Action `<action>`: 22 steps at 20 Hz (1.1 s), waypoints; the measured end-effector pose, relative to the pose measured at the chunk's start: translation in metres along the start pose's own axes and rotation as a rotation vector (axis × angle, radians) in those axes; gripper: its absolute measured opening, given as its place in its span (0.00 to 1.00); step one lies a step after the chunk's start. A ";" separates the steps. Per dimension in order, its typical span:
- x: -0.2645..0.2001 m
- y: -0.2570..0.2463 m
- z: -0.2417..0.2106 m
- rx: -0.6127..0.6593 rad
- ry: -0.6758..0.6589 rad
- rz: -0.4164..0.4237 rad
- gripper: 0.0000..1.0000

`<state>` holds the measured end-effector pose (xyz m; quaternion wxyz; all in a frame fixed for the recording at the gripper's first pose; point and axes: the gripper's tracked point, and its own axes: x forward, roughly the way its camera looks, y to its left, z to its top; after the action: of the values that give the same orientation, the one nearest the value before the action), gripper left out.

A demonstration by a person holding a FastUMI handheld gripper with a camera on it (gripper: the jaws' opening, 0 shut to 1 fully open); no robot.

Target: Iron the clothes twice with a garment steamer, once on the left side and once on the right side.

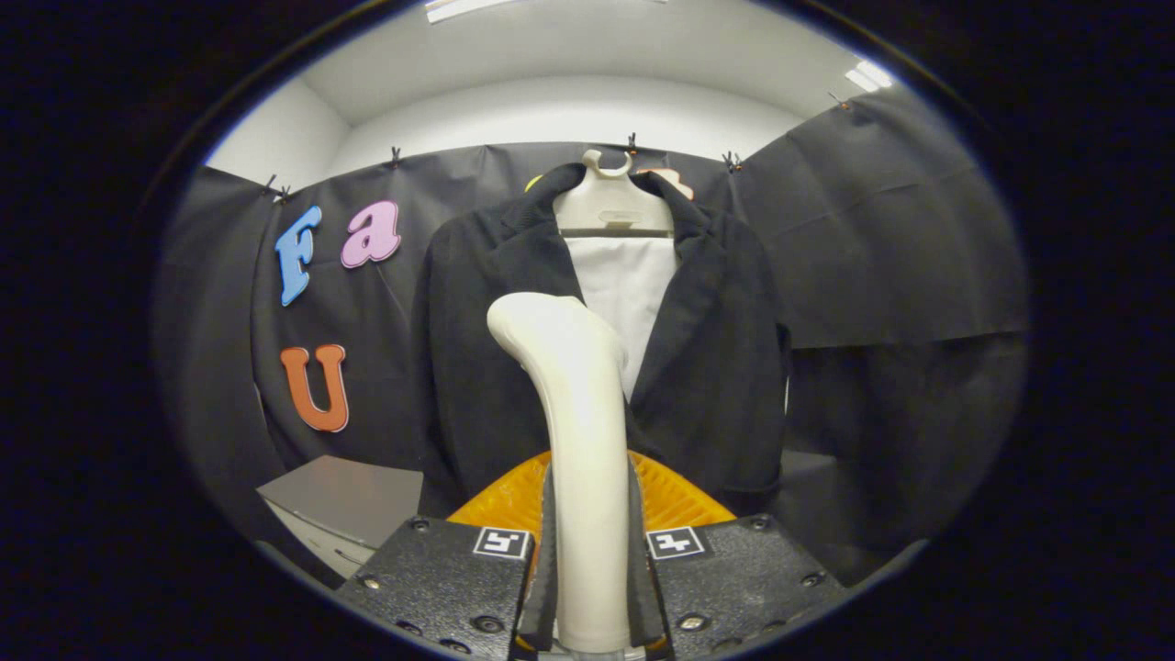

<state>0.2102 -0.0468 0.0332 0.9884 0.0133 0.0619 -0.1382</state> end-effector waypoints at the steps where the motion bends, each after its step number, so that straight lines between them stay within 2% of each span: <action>1: -0.002 -0.002 -0.007 0.003 0.016 0.007 0.33; 11: -0.015 -0.021 -0.092 -0.022 0.150 -0.020 0.33; 17: -0.031 -0.026 -0.167 -0.050 0.285 -0.011 0.33; 22: -0.035 -0.030 -0.203 -0.073 0.338 -0.027 0.33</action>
<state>0.1448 -0.0570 -0.1644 0.9618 -0.0004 0.2323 -0.1450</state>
